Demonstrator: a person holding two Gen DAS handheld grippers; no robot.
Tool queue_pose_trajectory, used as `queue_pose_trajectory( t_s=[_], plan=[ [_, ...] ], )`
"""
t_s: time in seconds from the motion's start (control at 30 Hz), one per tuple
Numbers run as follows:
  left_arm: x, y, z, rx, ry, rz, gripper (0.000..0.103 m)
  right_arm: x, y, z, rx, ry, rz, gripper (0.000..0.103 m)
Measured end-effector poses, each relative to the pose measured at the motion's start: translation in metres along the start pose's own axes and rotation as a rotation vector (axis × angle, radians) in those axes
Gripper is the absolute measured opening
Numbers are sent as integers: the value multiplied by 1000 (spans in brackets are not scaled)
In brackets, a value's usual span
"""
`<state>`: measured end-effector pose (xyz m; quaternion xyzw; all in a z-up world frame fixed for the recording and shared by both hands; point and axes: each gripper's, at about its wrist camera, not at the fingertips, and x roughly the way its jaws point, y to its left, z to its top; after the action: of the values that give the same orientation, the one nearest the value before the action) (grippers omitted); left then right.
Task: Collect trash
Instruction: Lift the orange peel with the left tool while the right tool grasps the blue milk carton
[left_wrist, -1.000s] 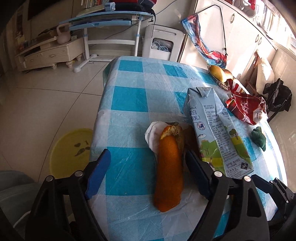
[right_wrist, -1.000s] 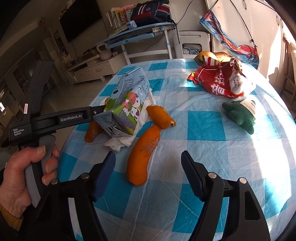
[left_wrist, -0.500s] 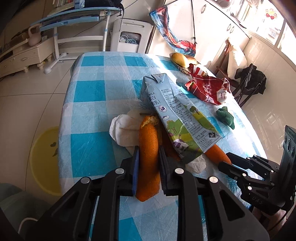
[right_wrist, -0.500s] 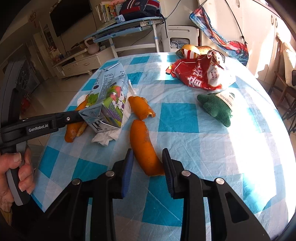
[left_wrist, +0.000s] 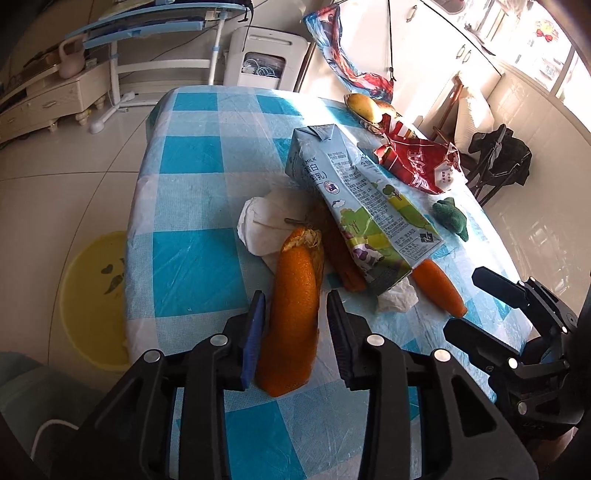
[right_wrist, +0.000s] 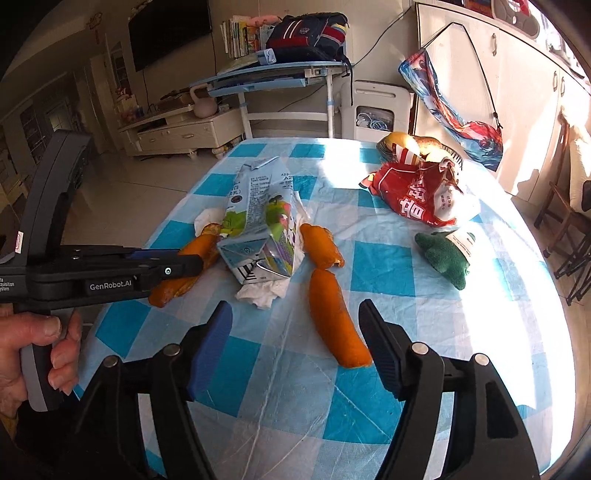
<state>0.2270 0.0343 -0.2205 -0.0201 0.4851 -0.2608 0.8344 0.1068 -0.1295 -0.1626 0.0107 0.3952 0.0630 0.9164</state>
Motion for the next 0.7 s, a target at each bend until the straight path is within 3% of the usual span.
queue_pose_trajectory(
  t_s=[0.03,0.3,0.37,0.47,0.57,0.7],
  plan=[
    [-4,-1,-1,6,-6,-6,21,3,5,4,-15,-3,-1,70],
    [-28,0,1,29,-57,63,18,38,25,37,-67,-5,-43,72],
    [-28,7,3,-3,-54,27,18,49,23,41,-64,14,-54,72],
    [-25,12,4,-12,-49,45,18,59,22,45,-57,36,-54,72],
    [-18,14,4,-26,-32,39,19,68,20,42,-69,77,-37,60],
    [-10,13,2,-26,-7,45,20,51,15,36,-72,52,-14,60]
  ],
)
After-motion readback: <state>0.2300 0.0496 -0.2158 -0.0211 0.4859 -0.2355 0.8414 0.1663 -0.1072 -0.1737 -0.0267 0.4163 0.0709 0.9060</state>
